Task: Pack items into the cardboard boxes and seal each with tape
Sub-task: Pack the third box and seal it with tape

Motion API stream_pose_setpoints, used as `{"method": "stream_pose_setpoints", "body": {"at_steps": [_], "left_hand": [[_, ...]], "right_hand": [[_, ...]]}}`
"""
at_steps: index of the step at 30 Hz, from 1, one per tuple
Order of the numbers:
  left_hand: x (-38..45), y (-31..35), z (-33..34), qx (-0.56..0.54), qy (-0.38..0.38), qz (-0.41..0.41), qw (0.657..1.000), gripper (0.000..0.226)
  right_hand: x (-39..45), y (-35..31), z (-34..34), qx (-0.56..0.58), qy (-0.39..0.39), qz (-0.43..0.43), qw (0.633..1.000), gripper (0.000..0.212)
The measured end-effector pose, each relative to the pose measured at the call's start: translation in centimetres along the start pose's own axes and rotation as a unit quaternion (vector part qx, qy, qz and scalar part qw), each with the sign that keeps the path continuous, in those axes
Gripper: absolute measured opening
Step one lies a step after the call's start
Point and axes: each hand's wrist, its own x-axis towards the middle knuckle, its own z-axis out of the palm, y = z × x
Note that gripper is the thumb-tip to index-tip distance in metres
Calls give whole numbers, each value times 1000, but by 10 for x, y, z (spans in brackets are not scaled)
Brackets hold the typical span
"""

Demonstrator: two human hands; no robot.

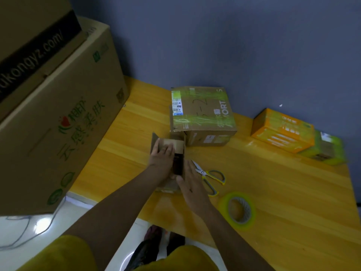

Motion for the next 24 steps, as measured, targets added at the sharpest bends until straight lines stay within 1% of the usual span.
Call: {"method": "stream_pose_setpoints", "body": {"at_steps": [2, 3, 4, 5, 6, 7, 8, 9, 10, 11, 12, 13, 14, 15, 16, 17, 19, 20, 22, 24], "left_hand": [[-4, -5, -2, 0, 2, 2, 1000, 67], [-7, -9, 0, -12, 10, 6, 1000, 65], [-13, -13, -1, -23, 24, 12, 999, 64], [-19, -15, 0, -41, 48, 10, 998, 65], [-26, -17, 5, -96, 81, -12, 992, 67], [-34, -16, 10, -173, 123, -56, 976, 68], [-41, -16, 16, -268, 153, -110, 945, 67], [-44, -18, 22, -376, 158, -155, 900, 63], [-45, -21, 28, -481, 152, -174, 845, 56], [-45, -21, 32, -555, 139, -167, 803, 48], [-46, -18, 33, -586, 137, -142, 786, 45], [-49, -14, 33, -569, 140, -105, 803, 47], [-53, -8, 36, -521, 135, -65, 841, 51], [-54, -2, 41, -451, 128, -43, 882, 54], [-54, 2, 46, -393, 128, -44, 910, 55], [-53, 5, 51, -346, 134, -57, 927, 55], [-51, 6, 50, -242, 142, -61, 958, 50], [-50, 5, 46, -203, 152, -74, 964, 50], [-45, 6, 41, -171, 132, -81, 973, 59], [-41, 9, 33, -138, 106, -70, 982, 60]], "right_hand": [[3, -3, -2, -61, -31, -25, 997, 55], [3, -4, -2, -117, -53, -45, 991, 54], [3, -3, 0, -181, -76, -68, 978, 55], [3, 1, 3, -232, -90, -82, 965, 61], [4, 5, 5, -264, -92, -85, 956, 69], [5, 10, 8, -282, -91, -73, 952, 74], [7, 14, 11, -294, -91, -61, 949, 74], [8, 14, 12, -299, -96, -51, 948, 74], [10, 14, 12, -300, -101, -52, 947, 75], [11, 10, 11, -298, -104, -57, 947, 74], [12, 8, 10, -291, -106, -60, 949, 72], [13, 7, 10, -283, -107, -67, 951, 69], [14, 7, 9, -260, -108, -72, 957, 63], [15, 7, 9, -224, -109, -65, 966, 59], [16, 7, 8, -181, -108, -48, 976, 58], [17, 10, 8, -141, -102, -29, 984, 59], [18, 11, 5, -86, -73, -11, 994, 55], [19, 12, 4, -73, -59, -14, 996, 51], [15, 9, 1, -78, -25, -43, 996, 37], [5, 15, -6, -75, 23, -73, 994, 36]]}}
